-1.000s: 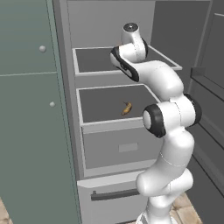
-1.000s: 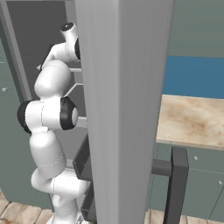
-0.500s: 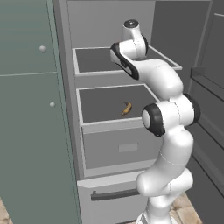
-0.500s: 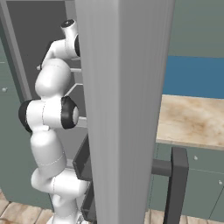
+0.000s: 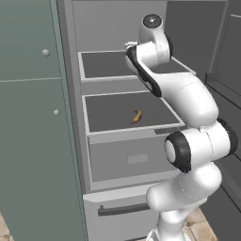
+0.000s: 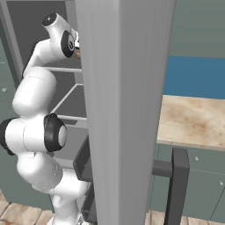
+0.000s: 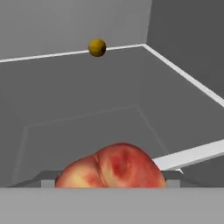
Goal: Pick up the banana and peach from the fridge and place one fruit on each plate on the dining counter.
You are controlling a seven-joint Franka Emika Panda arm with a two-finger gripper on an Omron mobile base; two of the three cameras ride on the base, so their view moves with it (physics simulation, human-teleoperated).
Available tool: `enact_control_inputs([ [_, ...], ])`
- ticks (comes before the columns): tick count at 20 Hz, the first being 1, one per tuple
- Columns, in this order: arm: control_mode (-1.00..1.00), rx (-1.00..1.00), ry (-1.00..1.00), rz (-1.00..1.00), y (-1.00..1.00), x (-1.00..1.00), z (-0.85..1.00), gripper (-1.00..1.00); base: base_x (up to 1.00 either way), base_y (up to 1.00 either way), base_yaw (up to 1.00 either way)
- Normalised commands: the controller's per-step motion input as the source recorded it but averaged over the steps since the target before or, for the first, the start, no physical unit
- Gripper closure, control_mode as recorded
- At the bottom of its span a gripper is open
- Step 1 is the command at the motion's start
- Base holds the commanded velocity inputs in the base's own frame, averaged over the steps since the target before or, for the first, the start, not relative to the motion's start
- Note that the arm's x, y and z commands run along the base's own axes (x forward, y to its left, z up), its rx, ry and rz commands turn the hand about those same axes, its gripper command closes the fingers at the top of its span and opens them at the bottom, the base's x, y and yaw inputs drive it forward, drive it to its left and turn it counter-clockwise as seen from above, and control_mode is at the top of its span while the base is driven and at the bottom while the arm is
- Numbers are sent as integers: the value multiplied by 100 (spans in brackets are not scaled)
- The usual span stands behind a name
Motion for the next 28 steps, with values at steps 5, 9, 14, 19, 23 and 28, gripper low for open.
enact_control_inputs([
  [5, -100, 19, -14, -20, -41, -100, -19, 100, 0, 0, 0],
  [9, -100, 13, 1, -15, -29, -100, -8, 100, 0, 0, 0],
  [14, -100, 4, 17, -5, -1, -100, 5, 100, 0, 0, 0],
  [19, -100, 0, 17, 0, 21, -93, -45, 100, 0, 0, 0],
  [23, -100, 0, 6, -1, 22, -34, -94, 100, 0, 0, 0],
  [28, -100, 0, 4, -8, 12, -15, -89, 100, 0, 0, 0],
])
